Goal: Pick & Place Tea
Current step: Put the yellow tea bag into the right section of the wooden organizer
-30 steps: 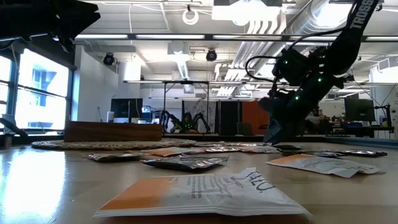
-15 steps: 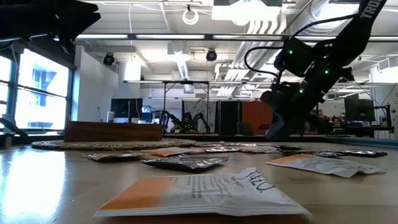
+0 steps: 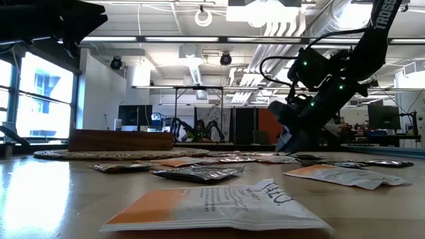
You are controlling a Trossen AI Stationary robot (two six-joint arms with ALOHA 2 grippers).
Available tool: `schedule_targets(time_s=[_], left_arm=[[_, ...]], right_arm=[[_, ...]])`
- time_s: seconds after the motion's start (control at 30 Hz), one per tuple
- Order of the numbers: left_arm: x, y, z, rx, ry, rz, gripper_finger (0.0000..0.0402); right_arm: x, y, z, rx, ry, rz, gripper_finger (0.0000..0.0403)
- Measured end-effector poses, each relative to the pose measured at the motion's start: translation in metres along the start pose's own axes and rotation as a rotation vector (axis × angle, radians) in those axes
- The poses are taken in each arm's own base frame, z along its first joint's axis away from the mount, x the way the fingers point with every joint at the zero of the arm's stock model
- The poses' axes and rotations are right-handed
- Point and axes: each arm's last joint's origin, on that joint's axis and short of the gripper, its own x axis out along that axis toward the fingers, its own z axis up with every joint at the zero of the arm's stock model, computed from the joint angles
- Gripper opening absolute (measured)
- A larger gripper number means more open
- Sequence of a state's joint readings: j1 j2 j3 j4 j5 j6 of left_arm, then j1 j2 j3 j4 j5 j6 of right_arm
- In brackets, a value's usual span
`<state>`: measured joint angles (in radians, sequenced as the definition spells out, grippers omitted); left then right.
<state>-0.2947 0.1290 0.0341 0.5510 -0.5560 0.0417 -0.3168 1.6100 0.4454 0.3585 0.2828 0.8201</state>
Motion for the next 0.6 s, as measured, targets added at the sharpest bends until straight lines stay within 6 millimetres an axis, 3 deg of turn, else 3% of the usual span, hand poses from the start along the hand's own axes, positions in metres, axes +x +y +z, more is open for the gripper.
schedule_targets(time_s=[0.3, 0.43, 0.6], left_arm=[[0.0, 0.0, 0.0, 0.001, 0.001, 0.002, 0.0107], [0.0, 0.0, 0.0, 0.002, 0.001, 0.002, 0.0107], [0.0, 0.0, 0.0, 0.002, 0.001, 0.002, 0.0107]], right_arm=[[-0.001, 0.001, -0.004, 0.017, 0.028, -0.011, 0.0129], [-0.003, 0.0, -0.004, -0.065, 0.01, -0.028, 0.0129], [-0.019, 0.008, 0.011, -0.27, -0.042, 0.08, 0.0129]])
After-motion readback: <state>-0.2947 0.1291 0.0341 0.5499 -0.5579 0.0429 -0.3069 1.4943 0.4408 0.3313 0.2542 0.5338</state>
